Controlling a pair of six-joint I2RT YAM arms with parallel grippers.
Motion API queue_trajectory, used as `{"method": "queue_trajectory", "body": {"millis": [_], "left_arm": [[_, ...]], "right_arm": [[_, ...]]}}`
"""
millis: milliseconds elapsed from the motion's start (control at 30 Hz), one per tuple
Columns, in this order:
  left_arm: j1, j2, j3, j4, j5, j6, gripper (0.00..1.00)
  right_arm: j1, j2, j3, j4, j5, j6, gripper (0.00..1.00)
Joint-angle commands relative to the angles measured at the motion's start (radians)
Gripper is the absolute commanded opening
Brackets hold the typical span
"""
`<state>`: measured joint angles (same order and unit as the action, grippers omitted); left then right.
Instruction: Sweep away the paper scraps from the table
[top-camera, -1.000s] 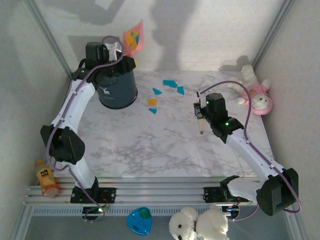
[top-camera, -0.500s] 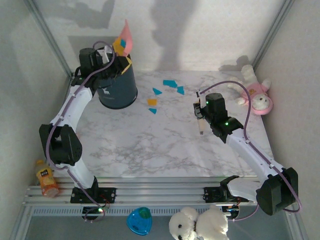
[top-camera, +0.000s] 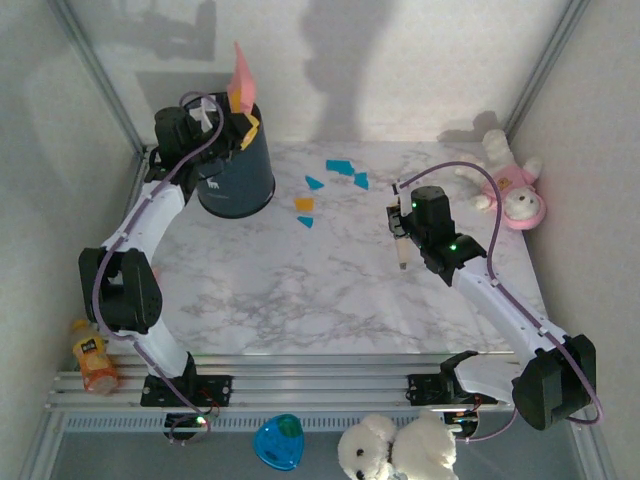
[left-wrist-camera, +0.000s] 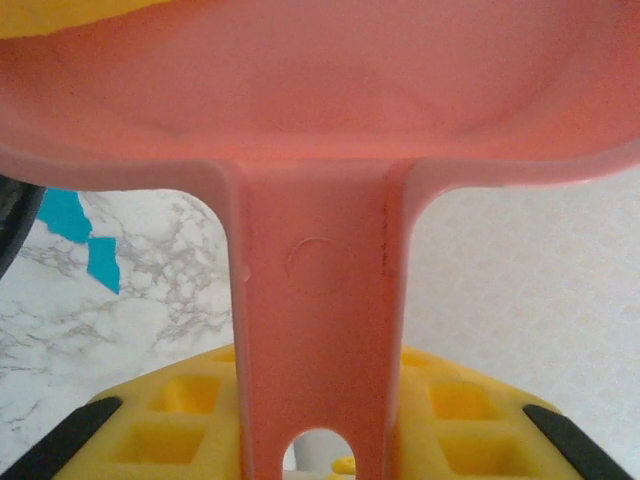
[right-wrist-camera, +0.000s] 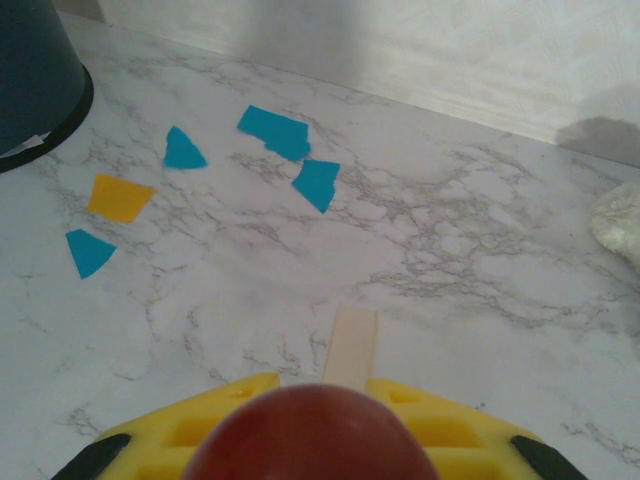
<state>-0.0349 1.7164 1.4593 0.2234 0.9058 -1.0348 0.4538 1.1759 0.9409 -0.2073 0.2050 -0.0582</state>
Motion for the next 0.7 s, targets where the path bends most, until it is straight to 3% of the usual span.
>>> {"method": "queue_trajectory", "body": {"millis": [0,667], "left_arm": [[0.012,-0.041,-0.022,0.153,0.021,-0.085,0.13],[0.019,-0.037,-0.184,0.555,0.002,-0.485,0.13]], "right_arm": [[-0.006,-0.002,0.009,0.009,0.000,0.011,0.00],[-0.006,-0.002,0.002,0.008,0.003,0.009,0.00]]}}
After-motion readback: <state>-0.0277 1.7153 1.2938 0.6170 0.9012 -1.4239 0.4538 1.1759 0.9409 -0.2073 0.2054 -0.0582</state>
